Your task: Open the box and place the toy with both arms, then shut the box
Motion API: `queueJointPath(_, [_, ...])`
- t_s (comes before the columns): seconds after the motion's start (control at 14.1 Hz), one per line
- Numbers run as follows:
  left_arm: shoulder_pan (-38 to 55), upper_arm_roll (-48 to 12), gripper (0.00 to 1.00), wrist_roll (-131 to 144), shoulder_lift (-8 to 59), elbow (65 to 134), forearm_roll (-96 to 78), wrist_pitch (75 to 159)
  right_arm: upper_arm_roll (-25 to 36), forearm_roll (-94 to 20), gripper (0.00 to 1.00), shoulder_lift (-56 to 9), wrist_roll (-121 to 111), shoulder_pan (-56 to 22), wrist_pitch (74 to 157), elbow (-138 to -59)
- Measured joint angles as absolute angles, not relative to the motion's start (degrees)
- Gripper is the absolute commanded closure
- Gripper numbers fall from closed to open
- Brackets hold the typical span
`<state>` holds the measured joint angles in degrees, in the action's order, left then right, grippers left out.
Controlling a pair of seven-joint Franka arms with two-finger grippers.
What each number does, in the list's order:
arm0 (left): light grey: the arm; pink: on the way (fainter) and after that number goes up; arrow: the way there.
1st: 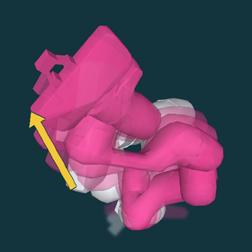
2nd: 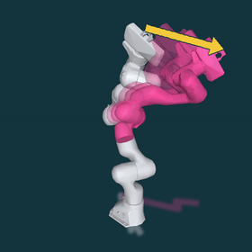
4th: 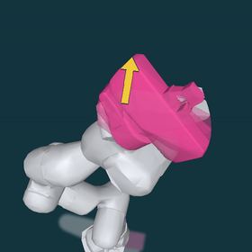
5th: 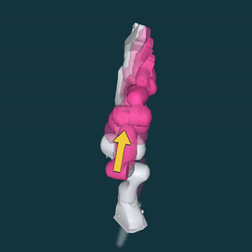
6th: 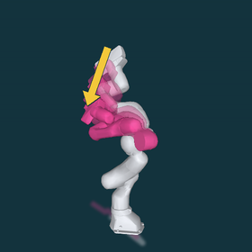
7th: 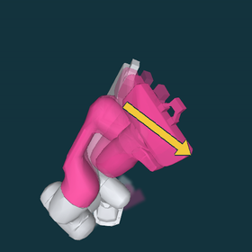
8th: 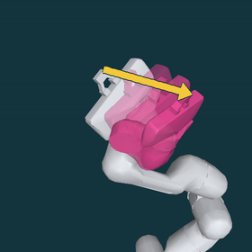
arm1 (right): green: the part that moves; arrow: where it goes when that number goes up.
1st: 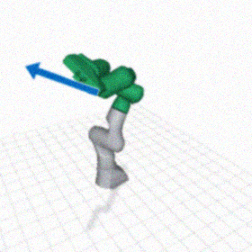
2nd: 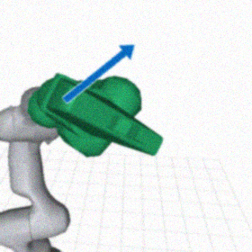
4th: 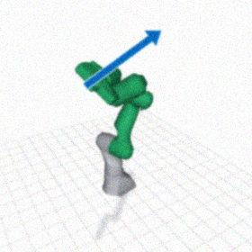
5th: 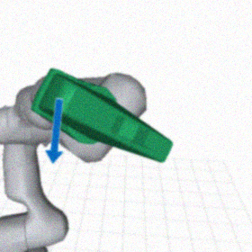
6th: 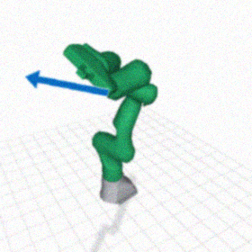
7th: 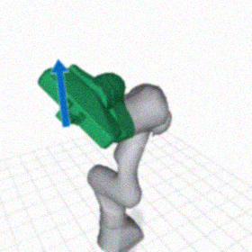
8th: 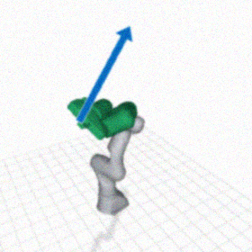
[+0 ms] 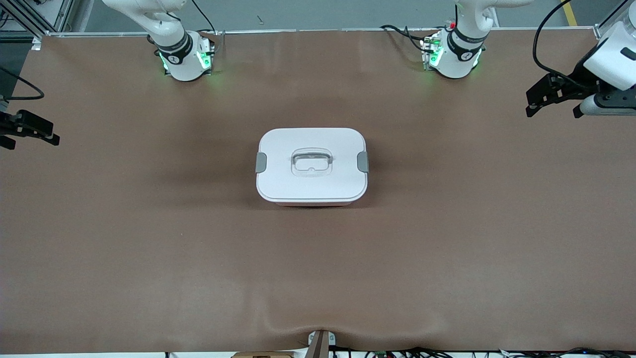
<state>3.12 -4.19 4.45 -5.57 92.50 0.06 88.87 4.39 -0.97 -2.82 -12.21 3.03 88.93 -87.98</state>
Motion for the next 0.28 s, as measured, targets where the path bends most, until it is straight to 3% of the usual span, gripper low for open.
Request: queueJointPath(0.28, [3.1, -4.2, 0.00, 4.4, -5.3, 92.0, 0.1, 88.9, 4.4, -1.0, 0.00, -2.8, -12.2, 3.0, 88.9, -88.0])
